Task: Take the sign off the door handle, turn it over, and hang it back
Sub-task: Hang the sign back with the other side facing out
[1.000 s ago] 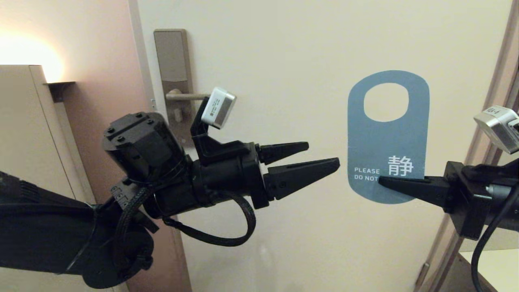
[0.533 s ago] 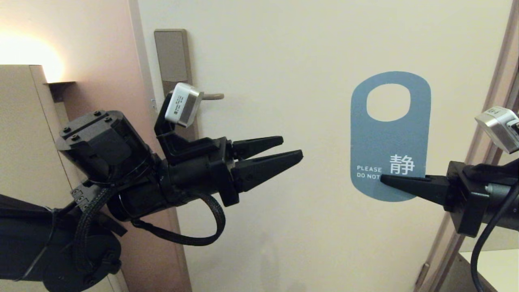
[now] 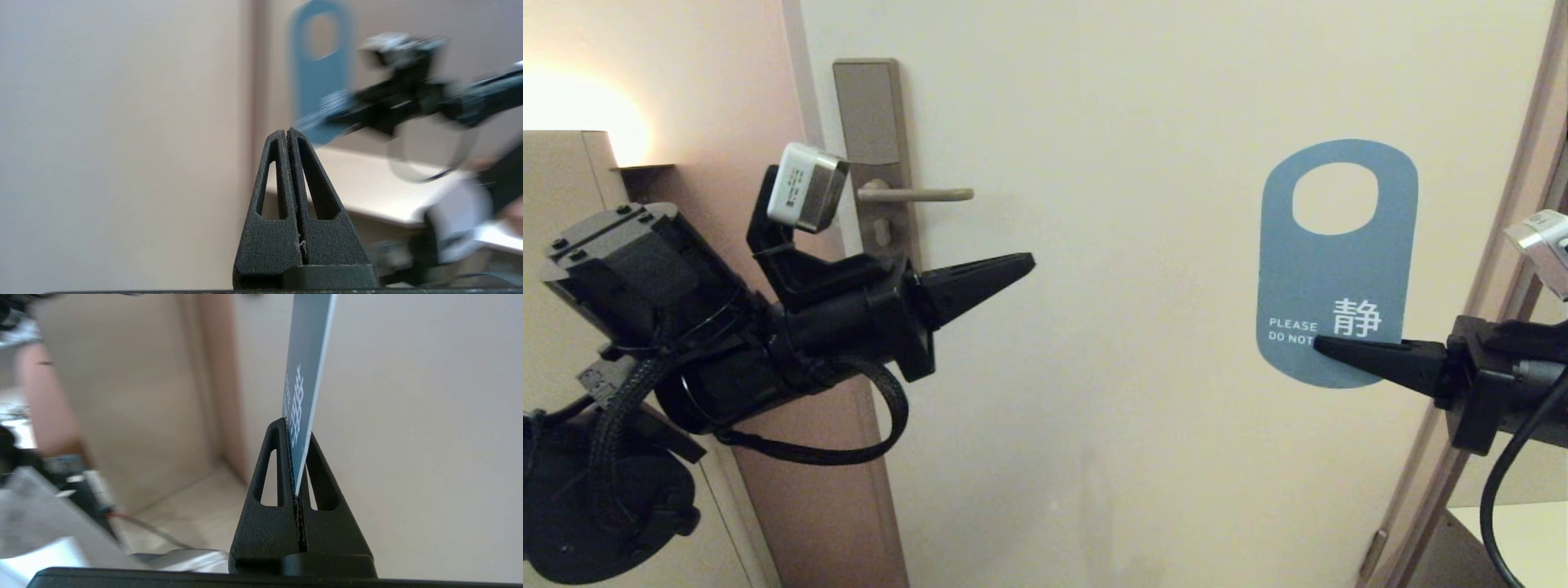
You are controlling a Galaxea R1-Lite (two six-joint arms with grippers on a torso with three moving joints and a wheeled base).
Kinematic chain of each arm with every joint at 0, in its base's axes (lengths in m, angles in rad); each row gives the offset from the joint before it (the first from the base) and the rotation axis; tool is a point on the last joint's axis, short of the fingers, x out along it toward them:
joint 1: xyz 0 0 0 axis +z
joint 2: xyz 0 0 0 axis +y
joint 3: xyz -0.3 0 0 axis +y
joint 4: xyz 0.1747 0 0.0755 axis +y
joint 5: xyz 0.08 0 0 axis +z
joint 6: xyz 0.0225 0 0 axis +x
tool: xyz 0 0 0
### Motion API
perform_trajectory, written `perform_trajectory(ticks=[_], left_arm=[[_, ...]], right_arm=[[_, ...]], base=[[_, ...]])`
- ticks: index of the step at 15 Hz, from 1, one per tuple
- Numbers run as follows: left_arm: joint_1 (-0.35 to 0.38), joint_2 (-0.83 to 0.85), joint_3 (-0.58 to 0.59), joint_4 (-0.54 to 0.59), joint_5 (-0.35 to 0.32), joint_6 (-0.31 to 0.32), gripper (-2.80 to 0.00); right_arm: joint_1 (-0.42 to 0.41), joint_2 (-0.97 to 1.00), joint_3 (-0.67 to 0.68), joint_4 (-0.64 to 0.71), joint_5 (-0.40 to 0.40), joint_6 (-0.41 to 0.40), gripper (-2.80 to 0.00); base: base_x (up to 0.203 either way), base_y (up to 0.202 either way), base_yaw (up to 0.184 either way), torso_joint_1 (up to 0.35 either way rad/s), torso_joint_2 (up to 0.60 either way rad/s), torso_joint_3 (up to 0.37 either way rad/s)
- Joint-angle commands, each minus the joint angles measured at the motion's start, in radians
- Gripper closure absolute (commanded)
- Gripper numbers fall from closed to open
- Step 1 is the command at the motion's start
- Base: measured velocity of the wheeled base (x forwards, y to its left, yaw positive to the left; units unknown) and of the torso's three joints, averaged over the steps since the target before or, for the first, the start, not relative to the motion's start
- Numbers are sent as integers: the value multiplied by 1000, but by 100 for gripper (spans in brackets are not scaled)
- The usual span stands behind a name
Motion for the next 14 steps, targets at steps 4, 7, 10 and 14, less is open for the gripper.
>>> perform_trajectory(ticks=[4,7,10,14], left_arm=[[141,-128,77,152,53,180,0],[198,-207,120,270,216,238,0],[294,-301,177,402,320,379,0],[429,-424,307,453,394,444,0]], right_arm=[[-133,-40,25,-2,-8,-51,0],[-196,-90,55,-2,-12,-52,0],[-248,-161,114,-2,-20,-53,0],[-308,-255,210,-2,-20,-52,0]], base=[[0,0,0,0,0,0],[0,0,0,0,0,0],[0,0,0,0,0,0],[0,0,0,0,0,0]])
